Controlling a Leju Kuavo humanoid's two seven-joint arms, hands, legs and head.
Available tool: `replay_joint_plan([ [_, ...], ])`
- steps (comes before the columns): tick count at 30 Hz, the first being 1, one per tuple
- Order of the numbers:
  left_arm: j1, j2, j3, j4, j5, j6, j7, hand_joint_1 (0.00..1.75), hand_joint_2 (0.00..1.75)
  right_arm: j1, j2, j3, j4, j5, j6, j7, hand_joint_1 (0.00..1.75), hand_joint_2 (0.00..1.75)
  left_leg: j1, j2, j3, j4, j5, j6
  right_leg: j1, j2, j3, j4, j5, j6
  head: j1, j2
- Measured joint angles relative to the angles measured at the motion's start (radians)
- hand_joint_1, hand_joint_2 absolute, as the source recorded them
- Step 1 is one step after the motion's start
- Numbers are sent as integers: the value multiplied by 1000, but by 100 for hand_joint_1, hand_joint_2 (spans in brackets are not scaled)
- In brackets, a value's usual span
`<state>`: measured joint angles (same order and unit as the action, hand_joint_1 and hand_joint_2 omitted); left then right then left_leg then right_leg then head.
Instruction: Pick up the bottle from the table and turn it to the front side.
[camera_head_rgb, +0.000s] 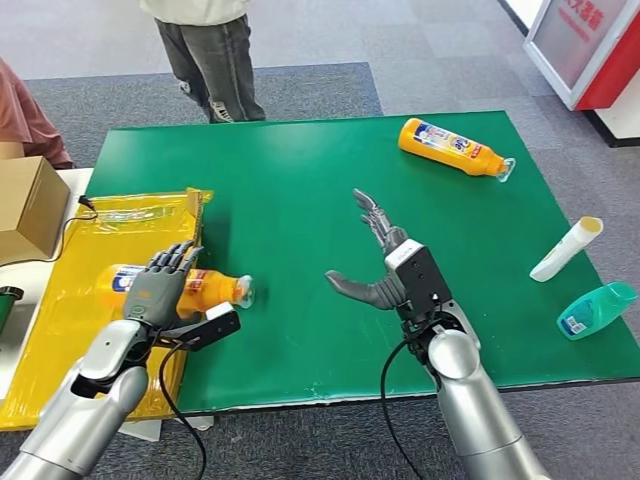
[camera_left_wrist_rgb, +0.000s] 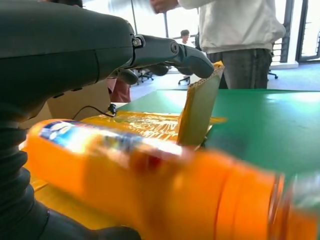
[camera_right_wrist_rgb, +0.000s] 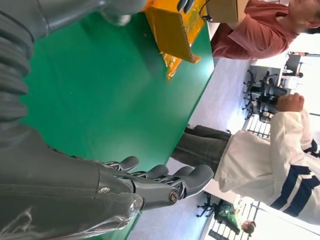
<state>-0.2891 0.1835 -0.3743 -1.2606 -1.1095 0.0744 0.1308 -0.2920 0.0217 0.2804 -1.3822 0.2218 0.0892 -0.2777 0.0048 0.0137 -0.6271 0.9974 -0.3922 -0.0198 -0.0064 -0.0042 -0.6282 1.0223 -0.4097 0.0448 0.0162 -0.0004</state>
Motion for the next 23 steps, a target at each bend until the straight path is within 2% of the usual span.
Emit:
replay_joint_plan([
  [14, 23, -10, 12, -2, 52, -3, -34, 0, 175, 26, 0, -8, -25, 8, -3, -1, 0, 175, 0, 0, 0, 0, 0, 0, 0, 0, 0, 0, 0, 0, 0, 0],
  [16, 32, -9, 19, -14, 133, -21, -78, 0, 175, 31, 0, -12, -25, 9, -4, -3, 0, 175, 0, 0, 0, 0, 0, 0, 0, 0, 0, 0, 0, 0, 0, 0],
  [20, 59, 17, 47, -89, 427, -115, -199, 0, 175, 41, -9, -20, -25, 9, -12, -13, 0, 175, 0, 0, 0, 0, 0, 0, 0, 0, 0, 0, 0, 0, 0, 0],
  [23, 78, 41, 76, -155, 623, -173, -260, 0, 175, 47, -20, -27, -25, 9, -18, -20, 0, 175, 0, 0, 0, 0, 0, 0, 0, 0, 0, 0, 0, 0, 0, 0],
])
